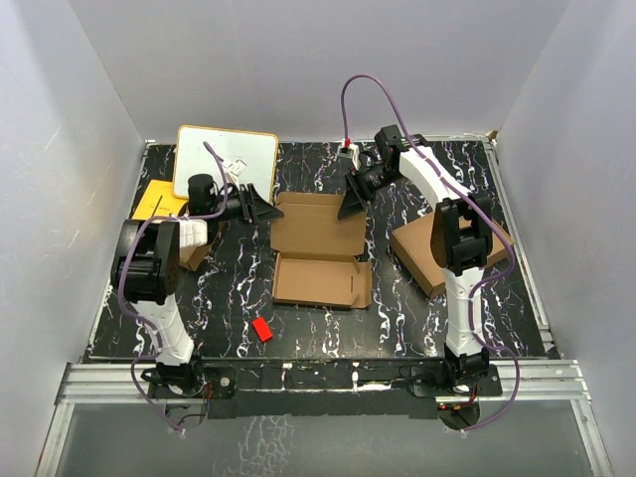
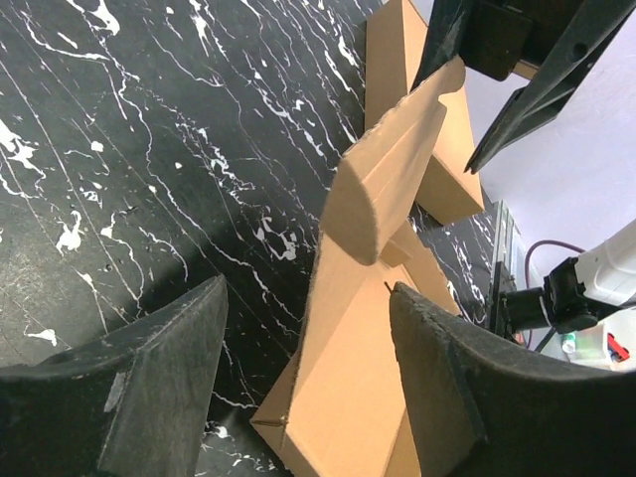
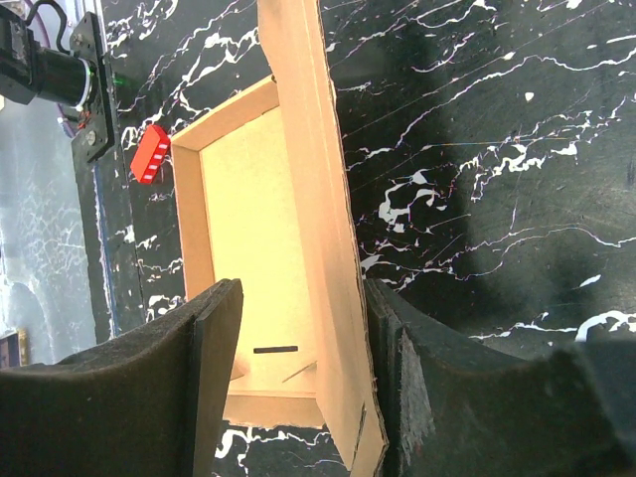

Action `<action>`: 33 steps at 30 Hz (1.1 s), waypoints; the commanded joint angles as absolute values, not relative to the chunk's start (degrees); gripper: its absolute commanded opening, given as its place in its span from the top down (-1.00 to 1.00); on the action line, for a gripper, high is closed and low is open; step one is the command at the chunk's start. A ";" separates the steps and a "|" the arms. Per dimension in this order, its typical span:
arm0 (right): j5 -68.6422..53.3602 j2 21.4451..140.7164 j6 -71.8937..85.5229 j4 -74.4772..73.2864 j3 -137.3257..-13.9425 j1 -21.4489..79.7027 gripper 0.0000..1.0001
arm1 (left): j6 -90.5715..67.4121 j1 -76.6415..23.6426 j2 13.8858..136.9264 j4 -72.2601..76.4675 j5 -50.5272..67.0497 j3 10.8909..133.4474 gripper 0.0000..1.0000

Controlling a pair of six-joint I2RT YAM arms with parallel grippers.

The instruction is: Fold the paper box

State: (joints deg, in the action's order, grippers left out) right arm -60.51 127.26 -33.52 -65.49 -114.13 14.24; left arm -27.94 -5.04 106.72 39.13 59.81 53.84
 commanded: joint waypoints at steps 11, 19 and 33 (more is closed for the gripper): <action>-61.10 124.94 -34.83 -63.73 -114.71 14.37 -0.09 | -53.20 -5.59 116.87 77.61 69.79 54.89 0.44; -60.11 122.33 -34.60 -62.94 -112.54 14.38 -0.11 | -46.63 -6.94 115.78 69.86 69.16 55.14 0.92; -58.36 107.85 -36.87 -61.08 -104.09 9.42 -0.50 | -35.45 -6.86 102.13 61.34 57.00 45.92 1.00</action>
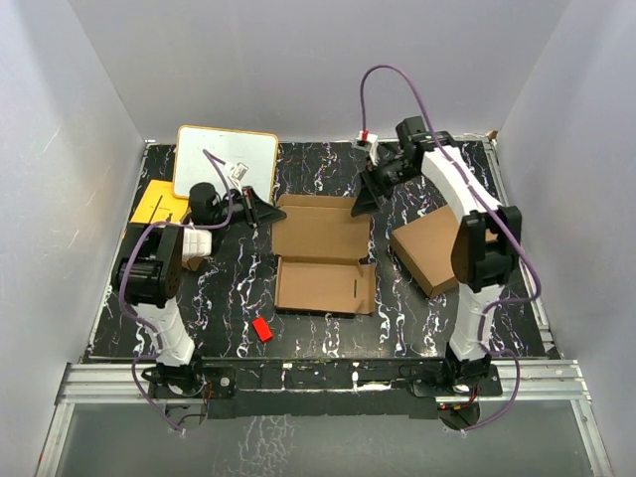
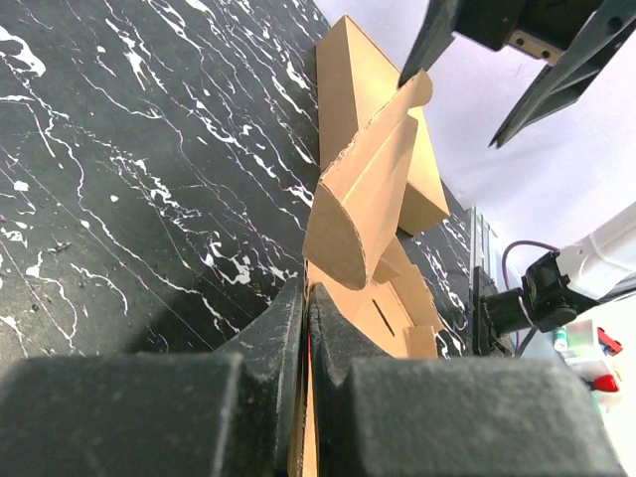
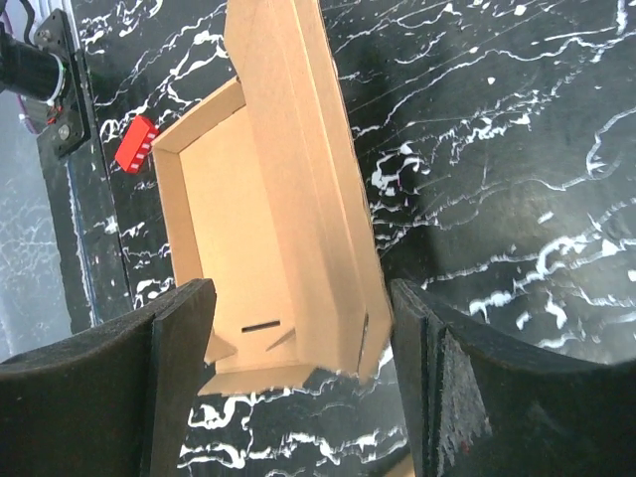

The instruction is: Fold the paper box

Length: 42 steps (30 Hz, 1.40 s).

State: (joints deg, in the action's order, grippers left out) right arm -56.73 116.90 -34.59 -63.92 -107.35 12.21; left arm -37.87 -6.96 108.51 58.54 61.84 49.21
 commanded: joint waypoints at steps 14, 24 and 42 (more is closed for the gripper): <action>-64.21 78.08 -14.01 -13.02 -56.38 4.34 -0.68 | -34.19 -6.85 84.00 70.82 39.15 27.21 1.00; -62.73 84.20 -6.54 -2.93 -52.21 3.52 -0.65 | -35.24 -6.94 75.08 75.61 34.40 19.28 1.00; -54.01 97.21 -13.84 -16.00 -66.85 8.17 -0.18 | -36.60 -7.03 65.55 74.12 31.40 14.19 1.00</action>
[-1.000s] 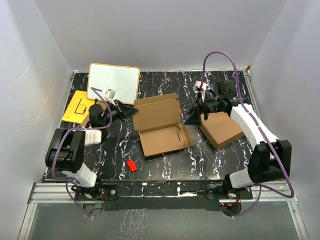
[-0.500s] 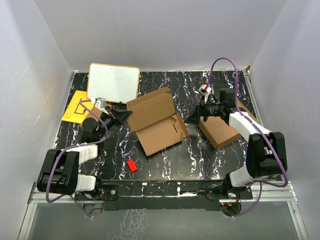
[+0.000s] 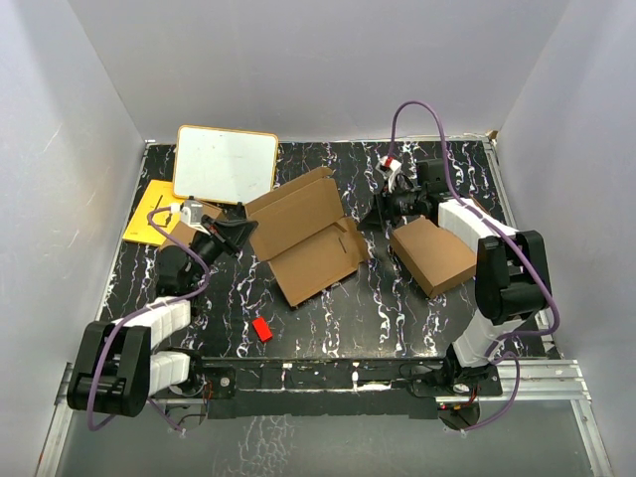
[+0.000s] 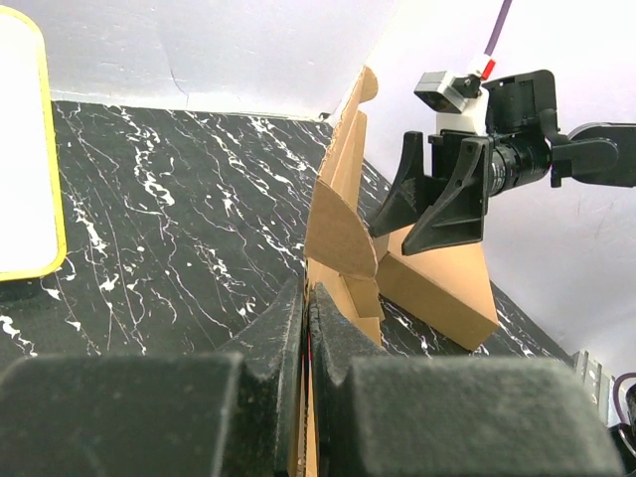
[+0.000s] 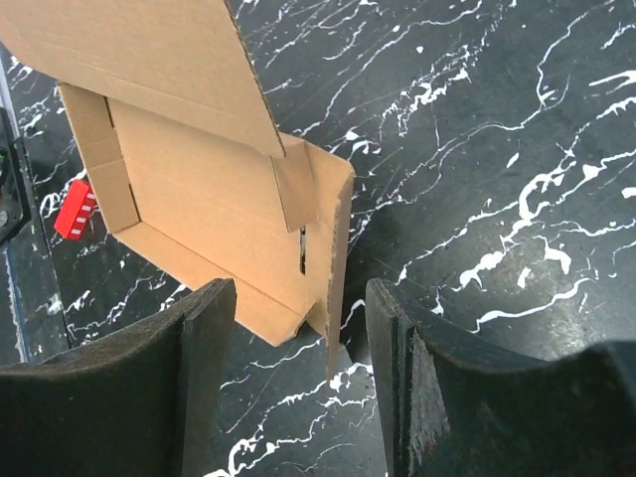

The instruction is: Fold the paper box

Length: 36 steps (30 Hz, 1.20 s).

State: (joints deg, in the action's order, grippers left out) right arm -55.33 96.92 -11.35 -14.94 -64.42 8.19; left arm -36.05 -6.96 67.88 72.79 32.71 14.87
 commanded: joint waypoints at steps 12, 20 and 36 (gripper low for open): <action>-51.79 98.75 -16.59 -14.70 -65.23 11.01 -0.18 | -36.87 -7.71 60.92 70.83 30.71 13.54 1.00; -49.91 98.06 -16.86 -11.94 -62.49 11.07 -0.19 | -36.19 -7.89 58.05 67.25 31.19 13.45 1.00; -57.24 92.58 -23.13 -12.65 -61.67 10.59 0.08 | -37.24 -8.35 57.06 65.69 30.92 14.21 1.00</action>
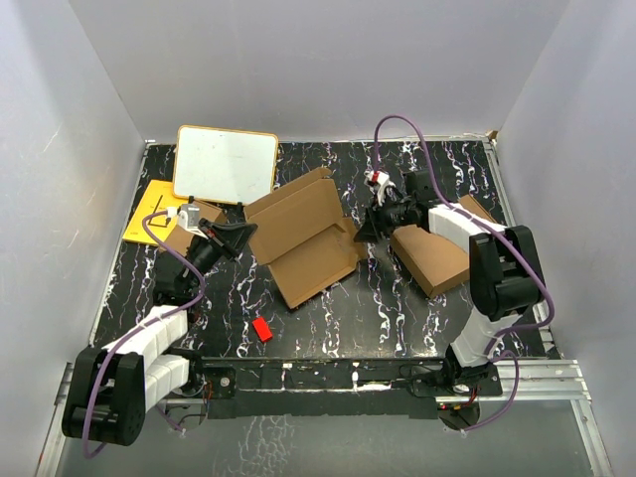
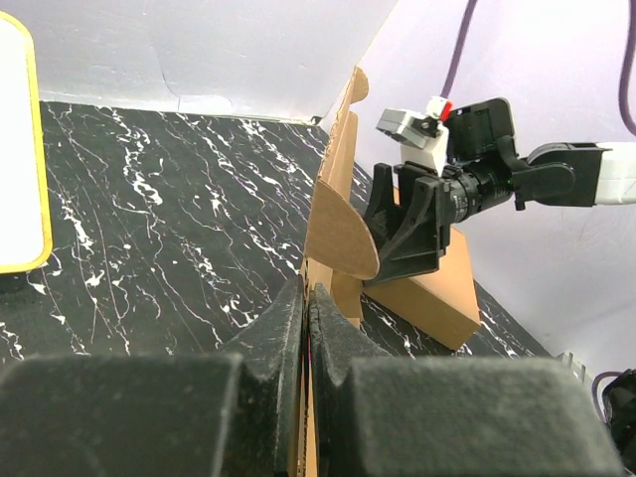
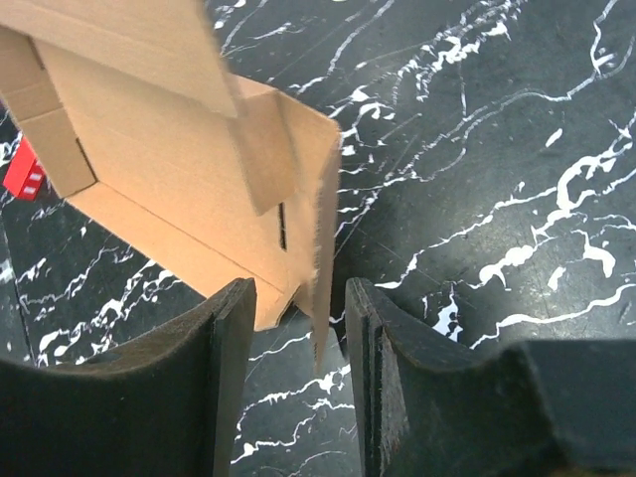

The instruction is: Fold the paper box

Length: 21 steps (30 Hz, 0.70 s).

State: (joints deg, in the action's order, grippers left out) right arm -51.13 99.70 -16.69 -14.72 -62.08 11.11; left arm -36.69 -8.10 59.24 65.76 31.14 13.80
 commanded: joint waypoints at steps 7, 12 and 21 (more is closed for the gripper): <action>-61.39 88.77 -27.72 -12.10 -59.61 10.55 0.05 | -40.47 -8.61 58.06 62.07 30.62 16.67 1.00; -62.18 91.13 -21.21 -8.60 -60.29 10.61 0.58 | -43.72 -8.70 58.84 56.94 30.76 18.97 1.00; -59.89 90.82 -14.68 -2.46 -57.60 10.40 0.79 | -47.34 -8.70 58.50 52.47 30.41 21.43 1.00</action>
